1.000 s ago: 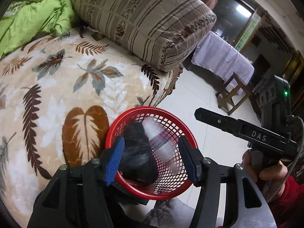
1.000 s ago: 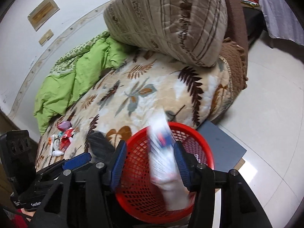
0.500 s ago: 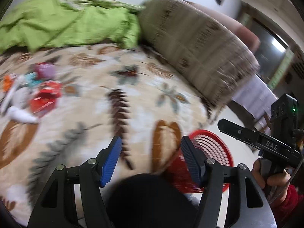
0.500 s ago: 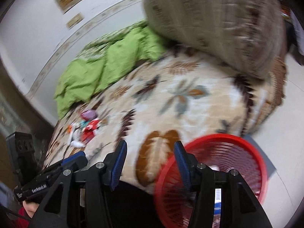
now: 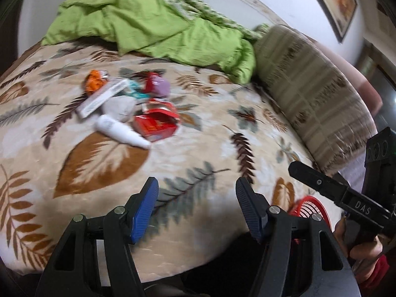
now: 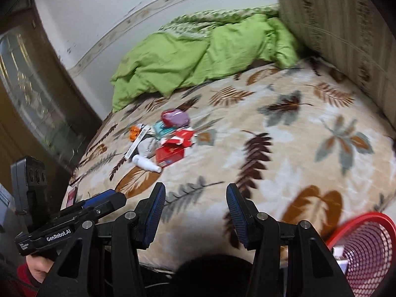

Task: Collect trash
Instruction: 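Move the left tool to the white tube on the bed and grasp it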

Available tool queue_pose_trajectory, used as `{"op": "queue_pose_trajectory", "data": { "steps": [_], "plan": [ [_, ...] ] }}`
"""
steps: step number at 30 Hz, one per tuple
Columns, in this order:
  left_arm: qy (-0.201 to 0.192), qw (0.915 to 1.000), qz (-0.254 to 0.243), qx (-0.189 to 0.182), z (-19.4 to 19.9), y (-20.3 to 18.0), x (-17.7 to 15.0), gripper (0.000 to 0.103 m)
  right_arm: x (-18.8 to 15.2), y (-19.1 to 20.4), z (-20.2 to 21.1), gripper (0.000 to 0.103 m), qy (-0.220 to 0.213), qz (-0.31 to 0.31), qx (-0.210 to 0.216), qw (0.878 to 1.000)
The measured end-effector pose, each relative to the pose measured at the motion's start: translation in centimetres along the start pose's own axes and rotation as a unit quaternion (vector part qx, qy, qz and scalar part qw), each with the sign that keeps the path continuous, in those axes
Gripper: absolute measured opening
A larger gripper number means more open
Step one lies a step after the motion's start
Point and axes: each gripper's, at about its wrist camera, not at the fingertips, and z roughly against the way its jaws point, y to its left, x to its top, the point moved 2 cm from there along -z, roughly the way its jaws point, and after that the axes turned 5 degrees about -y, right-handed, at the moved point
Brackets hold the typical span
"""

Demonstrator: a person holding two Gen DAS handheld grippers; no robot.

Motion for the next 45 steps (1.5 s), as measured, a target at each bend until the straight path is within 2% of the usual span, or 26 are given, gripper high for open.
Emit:
{"op": "queue_pose_trajectory", "data": {
  "steps": [6,10,15,21,27,29,31,35,39,42,45],
  "plan": [
    [-0.008,0.9982,0.047,0.037,0.0,4.2,0.8,0.064,0.6,1.6,-4.1,0.054,0.009,0.017,-0.006,1.000],
    [-0.007,0.9937,0.092,0.062,-0.9,7.6,1.4,0.064,0.6,1.6,-6.4,0.054,0.018,0.018,-0.018,1.000],
    [0.001,0.9889,0.129,0.073,-3.8,9.8,2.7,0.064,-0.2,1.1,-7.6,0.054,0.033,0.005,-0.010,0.999],
    [0.006,0.9802,0.181,0.079,-8.7,11.5,4.6,0.064,-0.3,0.1,-7.5,0.054,0.026,-0.024,0.004,0.999],
    [0.020,0.9754,0.186,0.117,-13.2,12.2,5.7,0.059,-0.4,0.0,-7.2,0.054,0.018,-0.031,0.020,0.999],
    [0.013,0.9764,0.174,0.127,-13.7,12.2,5.8,0.051,-0.4,-0.2,-7.2,0.054,0.018,-0.037,0.024,0.999],
    [0.013,0.9795,0.150,0.134,-13.7,12.0,5.7,0.037,-0.4,-0.4,-7.3,0.054,0.020,-0.042,0.026,0.999],
    [0.008,0.9836,0.136,0.119,-12.4,12.0,5.1,0.037,-0.3,-0.3,-7.8,0.054,0.029,-0.040,0.029,0.998],
    [-0.006,0.9892,0.112,0.095,-9.0,11.2,4.7,0.036,-0.1,0.5,-8.4,0.054,0.045,-0.026,0.034,0.998],
    [-0.019,0.9921,0.079,0.096,-6.9,10.5,4.0,0.035,0.3,0.9,-9.3,0.054,0.055,-0.014,0.049,0.997],
    [-0.035,0.9918,0.075,0.098,-6.3,10.6,3.8,0.035,1.8,1.9,-10.4,0.054,0.046,0.006,0.039,0.998]
  ]
}}
